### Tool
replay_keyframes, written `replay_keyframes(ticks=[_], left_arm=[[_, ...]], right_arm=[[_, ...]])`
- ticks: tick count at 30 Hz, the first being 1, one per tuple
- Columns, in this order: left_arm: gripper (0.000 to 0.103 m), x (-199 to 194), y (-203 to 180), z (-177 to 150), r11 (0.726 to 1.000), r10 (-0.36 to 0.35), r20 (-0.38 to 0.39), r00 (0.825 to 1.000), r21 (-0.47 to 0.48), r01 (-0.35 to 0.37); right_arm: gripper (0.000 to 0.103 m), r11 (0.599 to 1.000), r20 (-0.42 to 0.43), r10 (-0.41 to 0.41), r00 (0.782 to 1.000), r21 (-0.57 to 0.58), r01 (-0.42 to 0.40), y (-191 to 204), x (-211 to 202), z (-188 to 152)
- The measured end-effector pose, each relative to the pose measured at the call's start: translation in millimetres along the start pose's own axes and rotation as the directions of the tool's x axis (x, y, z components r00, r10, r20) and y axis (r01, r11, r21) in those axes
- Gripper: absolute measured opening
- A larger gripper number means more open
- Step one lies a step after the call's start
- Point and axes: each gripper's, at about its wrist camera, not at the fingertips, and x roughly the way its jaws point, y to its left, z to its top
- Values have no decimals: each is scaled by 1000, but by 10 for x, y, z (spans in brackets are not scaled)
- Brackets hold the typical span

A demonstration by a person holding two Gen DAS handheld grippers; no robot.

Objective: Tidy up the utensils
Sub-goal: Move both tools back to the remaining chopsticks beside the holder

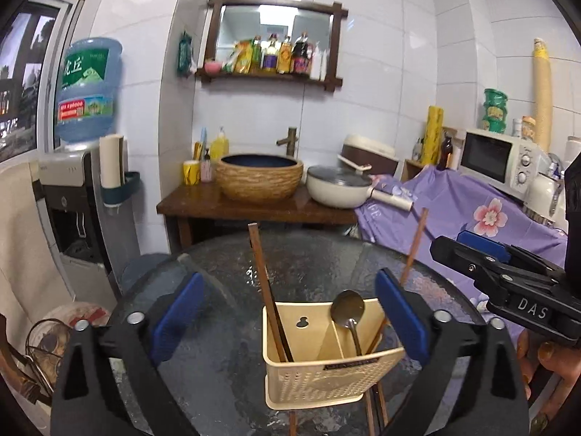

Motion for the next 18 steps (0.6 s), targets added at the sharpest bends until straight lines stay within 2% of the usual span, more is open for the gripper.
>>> replay_keyframes(ticks=[1,2,4,6,9,11,12,15,18], left_arm=[[96,-80,-16,-38,1000,-8,23,1000,1,8],[96,-138,-29,-80,1000,-6,37,999,3,6],[96,-250,-51,-188,1000,4,61,998,3,-4],[96,-345,-43,-313,1000,-19,75,997,-19,20],[96,-486,81,-577,988,-58,97,994,-137,71],[96,-557,148,-705,979,-35,120,992,-194,58],[96,-578,176,-768,976,-22,116,993,-213,46],[96,-516,219,-936,981,-26,16,1000,-193,29],[96,-404,185,-1106,994,75,-49,996,-78,-79]], right_arm=[[70,1000,15,-6,1000,-17,6,20,-74,-38],[79,999,27,-11,1000,-37,12,50,-163,-101],[85,999,41,-5,999,-47,7,66,-289,-205],[87,998,25,9,1000,-64,-8,87,-386,-365],[92,997,-30,-4,1000,-79,2,85,-417,-614],[96,997,-72,-14,997,-80,8,56,-393,-804],[97,996,-107,-43,993,-87,34,42,-355,-915],[97,994,-227,-84,970,-82,67,-25,-198,-1248],[97,995,-326,-97,940,-64,80,-72,-53,-1505]])
